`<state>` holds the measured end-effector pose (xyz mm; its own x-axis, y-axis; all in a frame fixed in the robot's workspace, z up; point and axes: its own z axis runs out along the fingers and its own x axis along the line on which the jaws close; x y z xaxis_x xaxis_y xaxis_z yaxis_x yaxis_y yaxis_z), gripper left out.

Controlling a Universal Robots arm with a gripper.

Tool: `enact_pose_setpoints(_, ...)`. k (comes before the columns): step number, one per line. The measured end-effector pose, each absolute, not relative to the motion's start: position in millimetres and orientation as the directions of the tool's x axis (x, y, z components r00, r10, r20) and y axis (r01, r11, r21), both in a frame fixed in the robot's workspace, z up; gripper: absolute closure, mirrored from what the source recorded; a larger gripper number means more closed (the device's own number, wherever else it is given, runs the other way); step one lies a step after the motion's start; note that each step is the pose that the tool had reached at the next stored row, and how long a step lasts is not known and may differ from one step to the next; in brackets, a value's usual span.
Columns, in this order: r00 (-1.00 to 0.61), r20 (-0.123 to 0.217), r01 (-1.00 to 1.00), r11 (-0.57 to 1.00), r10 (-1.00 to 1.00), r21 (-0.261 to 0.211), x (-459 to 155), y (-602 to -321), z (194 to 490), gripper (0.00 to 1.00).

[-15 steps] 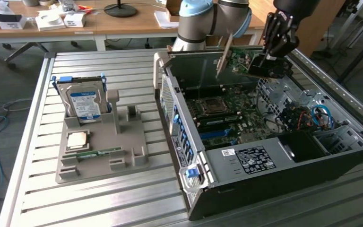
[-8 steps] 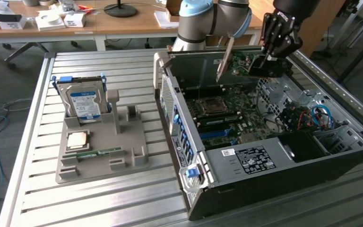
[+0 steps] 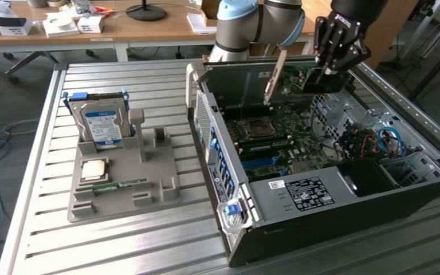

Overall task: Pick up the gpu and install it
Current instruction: 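Insert the gpu into the slot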

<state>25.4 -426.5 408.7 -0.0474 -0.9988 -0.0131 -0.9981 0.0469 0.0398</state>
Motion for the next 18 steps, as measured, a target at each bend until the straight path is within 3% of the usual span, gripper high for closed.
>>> enact_pose_setpoints(18,0.023,-0.013,-0.999,-0.024,-1.000,0.040,25.4,-426.5,408.3,0.74)
